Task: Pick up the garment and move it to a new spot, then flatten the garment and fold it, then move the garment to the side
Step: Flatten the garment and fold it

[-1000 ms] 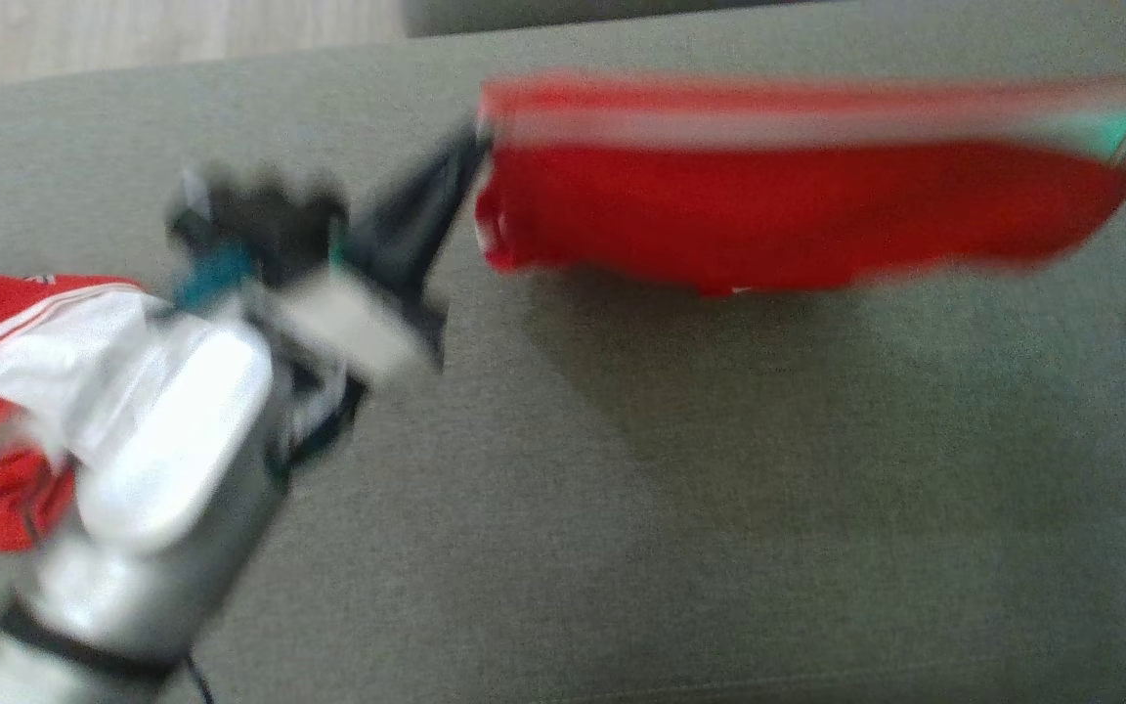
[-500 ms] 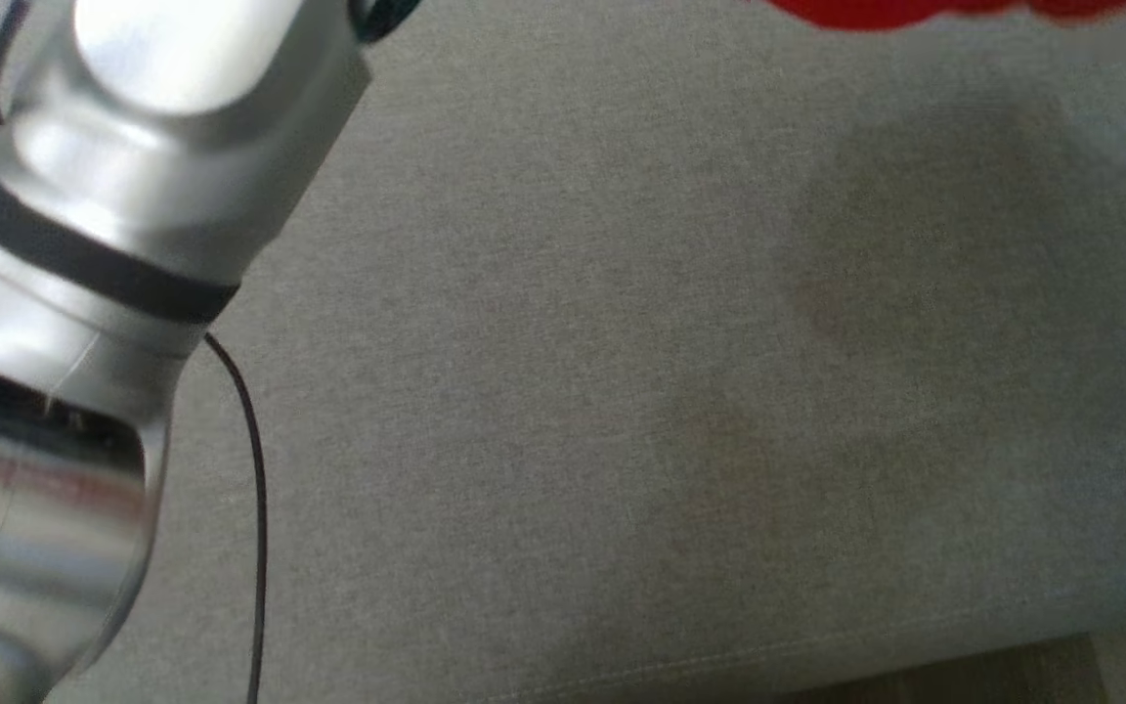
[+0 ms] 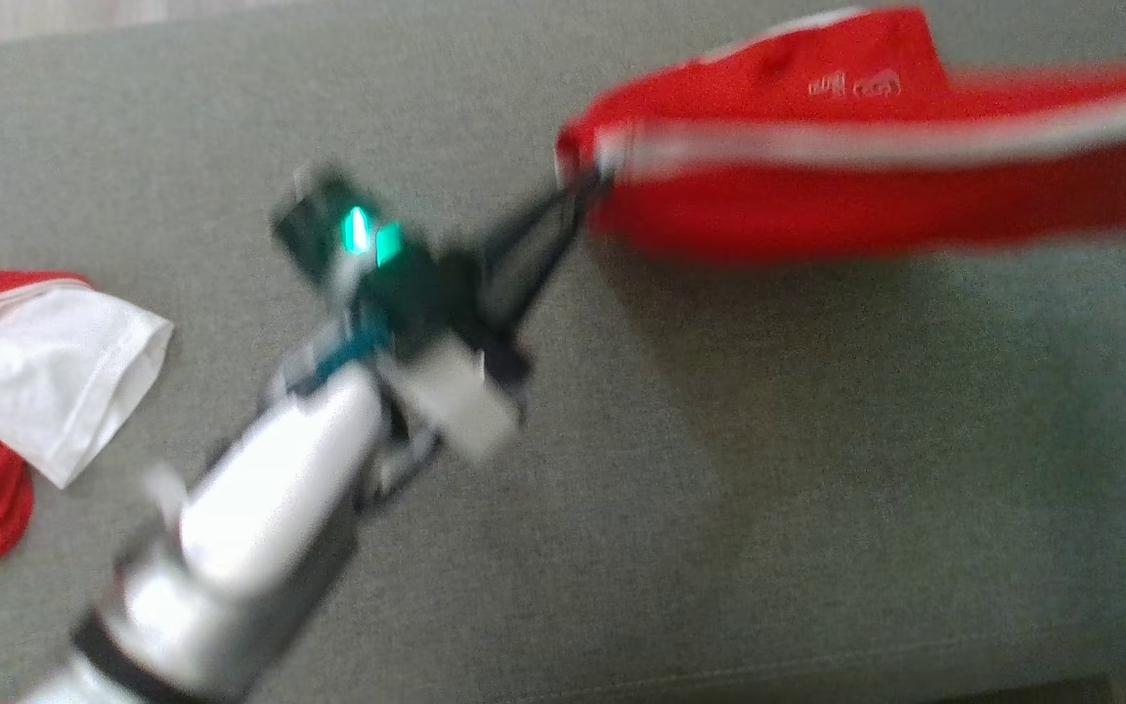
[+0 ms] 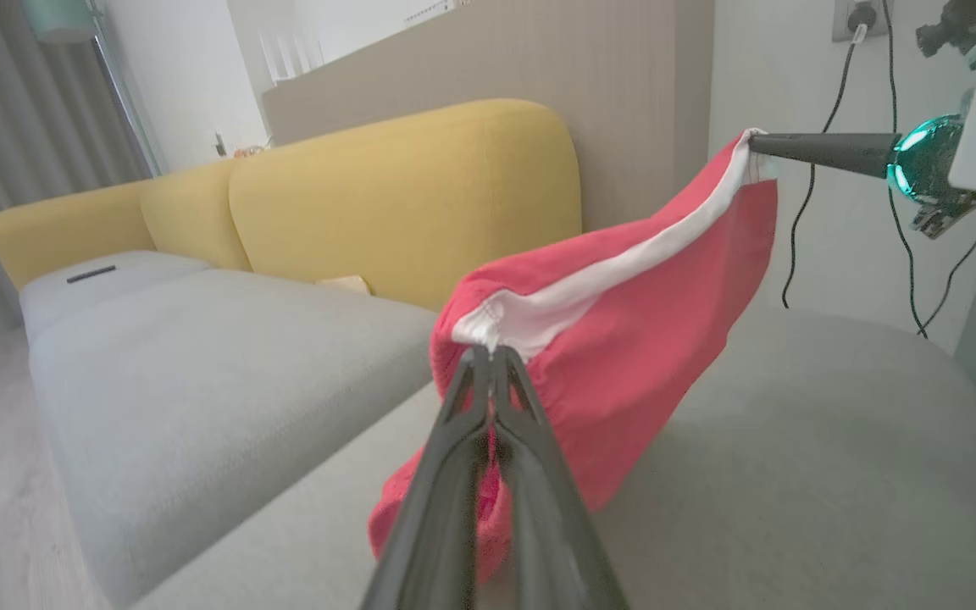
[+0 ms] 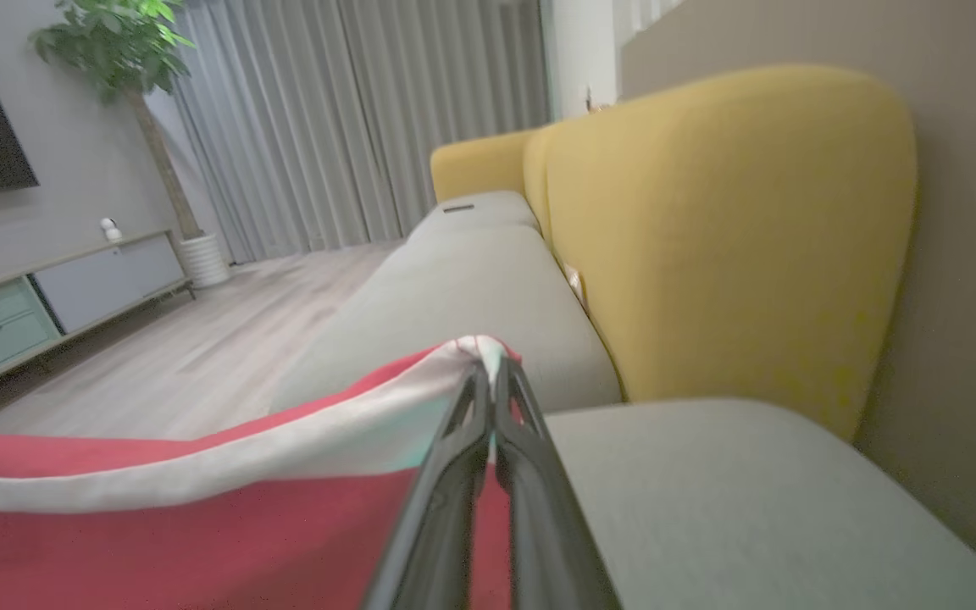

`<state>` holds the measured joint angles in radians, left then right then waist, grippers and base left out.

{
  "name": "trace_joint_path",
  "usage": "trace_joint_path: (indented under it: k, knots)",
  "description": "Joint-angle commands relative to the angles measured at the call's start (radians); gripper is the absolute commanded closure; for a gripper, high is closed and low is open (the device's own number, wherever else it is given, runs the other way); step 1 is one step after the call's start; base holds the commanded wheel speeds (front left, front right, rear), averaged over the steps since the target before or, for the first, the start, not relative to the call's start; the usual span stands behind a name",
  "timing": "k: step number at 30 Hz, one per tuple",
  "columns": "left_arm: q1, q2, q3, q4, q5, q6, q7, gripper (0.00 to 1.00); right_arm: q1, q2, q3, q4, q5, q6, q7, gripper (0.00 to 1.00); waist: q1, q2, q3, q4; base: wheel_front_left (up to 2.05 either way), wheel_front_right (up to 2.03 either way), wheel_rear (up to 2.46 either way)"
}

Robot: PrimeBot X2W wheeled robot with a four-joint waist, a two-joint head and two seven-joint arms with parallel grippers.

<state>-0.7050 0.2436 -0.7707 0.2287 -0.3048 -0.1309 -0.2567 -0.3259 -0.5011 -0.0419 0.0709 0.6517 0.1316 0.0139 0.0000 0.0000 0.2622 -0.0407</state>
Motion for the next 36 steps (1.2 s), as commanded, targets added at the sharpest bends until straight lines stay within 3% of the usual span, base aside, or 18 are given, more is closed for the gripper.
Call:
trace_joint_path:
  k: [1,2,4,10,19,25,29,32,33,36]
  knots:
    - [0.027,0.030,0.045,-0.065,0.023,0.005,-0.005,1.00,0.066,-0.008,-0.019,-0.078,0.008,-0.001,0.014,1.00,0.0000,0.0000,-0.035,0.014,0.00,0.00,0.00]
    - [0.027,0.030,0.045,-0.065,0.023,0.005,-0.005,1.00,0.066,-0.008,-0.019,-0.078,0.008,-0.001,0.014,1.00,0.0000,0.0000,-0.035,0.014,0.00,0.00,0.00]
    - [0.209,0.052,0.042,-0.126,0.063,0.013,-0.005,1.00,0.248,0.051,-0.061,-0.179,0.008,-0.001,0.055,1.00,0.0000,0.0000,-0.069,0.019,0.00,0.00,0.00]
    - [0.473,0.075,0.040,-0.178,0.111,0.039,-0.005,1.00,0.503,0.162,-0.111,-0.354,0.005,-0.001,0.169,1.00,0.0000,0.0000,-0.105,0.039,0.00,0.00,0.00]
    - [0.598,0.070,0.080,-0.209,0.108,0.029,-0.005,1.00,0.635,0.202,-0.180,-0.520,-0.032,-0.001,0.285,1.00,0.0000,0.0000,-0.105,0.097,0.00,0.00,0.00]
    - [0.536,0.011,0.133,-0.194,0.019,0.010,-0.005,1.00,0.517,0.141,-0.195,-0.475,-0.086,-0.001,0.333,1.00,0.0000,0.0000,-0.059,0.126,0.00,0.00,0.00]
    - [0.428,-0.038,0.128,-0.138,-0.056,0.003,-0.003,1.00,0.387,0.052,-0.177,-0.381,-0.128,-0.001,0.367,1.00,0.0000,0.0000,-0.016,0.147,0.00,0.00,0.00]
    - [0.341,-0.084,0.112,-0.086,-0.182,0.001,0.039,1.00,0.285,-0.012,-0.144,-0.303,-0.137,-0.001,0.388,1.00,0.0000,0.0000,0.017,0.156,0.00,0.00,0.00]
    - [0.275,-0.104,0.098,-0.063,-0.271,0.001,0.076,1.00,0.222,-0.067,-0.111,-0.251,-0.146,-0.001,0.411,1.00,0.0000,0.0000,0.038,0.163,0.00,0.00,0.00]
    - [0.180,-0.116,0.091,-0.016,-0.365,0.001,0.136,1.00,0.118,-0.131,-0.063,-0.180,-0.156,-0.001,0.420,1.00,0.0000,0.0000,0.070,0.169,0.00,0.00,0.00]
